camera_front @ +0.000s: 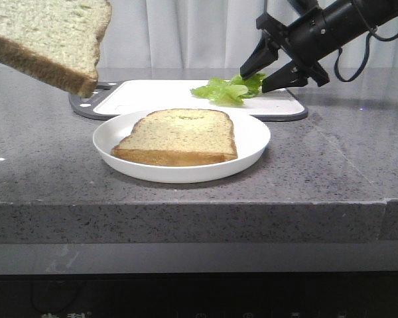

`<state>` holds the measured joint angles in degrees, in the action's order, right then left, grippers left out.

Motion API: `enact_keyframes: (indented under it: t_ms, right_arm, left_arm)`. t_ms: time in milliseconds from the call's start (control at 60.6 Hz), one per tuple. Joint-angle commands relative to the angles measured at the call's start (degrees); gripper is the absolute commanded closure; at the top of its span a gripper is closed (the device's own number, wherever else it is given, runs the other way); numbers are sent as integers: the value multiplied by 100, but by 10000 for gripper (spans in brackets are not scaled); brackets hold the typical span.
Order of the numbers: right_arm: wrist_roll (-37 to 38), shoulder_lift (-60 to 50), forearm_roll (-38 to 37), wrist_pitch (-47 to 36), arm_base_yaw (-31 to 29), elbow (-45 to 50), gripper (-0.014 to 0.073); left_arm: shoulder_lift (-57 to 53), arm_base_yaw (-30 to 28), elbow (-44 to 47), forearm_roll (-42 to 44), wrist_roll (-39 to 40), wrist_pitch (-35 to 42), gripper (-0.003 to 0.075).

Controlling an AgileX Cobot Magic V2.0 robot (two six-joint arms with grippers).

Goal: Left arm grabs bread, right arm adds lettuce
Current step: 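Reach the right gripper down and grasp the green lettuce leaf, then carry the lettuce with the right gripper over the bread on the plate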

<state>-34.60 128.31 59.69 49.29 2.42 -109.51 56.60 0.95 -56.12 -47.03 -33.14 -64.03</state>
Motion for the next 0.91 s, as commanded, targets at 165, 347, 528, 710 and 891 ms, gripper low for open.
enact_keyframes:
  t_ms: [165, 347, 528, 710, 891]
  right_arm:
    - [-394, -331, 692, 139, 26, -218, 401]
    - [-394, -331, 690, 118, 26, -218, 546]
    - [-394, -406, 815, 237, 18, -218, 648]
    - [-511, -838, 888, 653, -18, -174, 660]
    - [-760, -1713, 974, 754, -18, 608, 659]
  left_arm:
    - [-70, 2, -166, -398, -14, 197, 741]
    - [-70, 2, -166, -398, -14, 197, 741]
    - [-70, 2, -166, -398, -14, 197, 741]
    - [-70, 2, -166, -398, -14, 197, 741]
    - [-70, 2, -166, -398, -14, 197, 741]
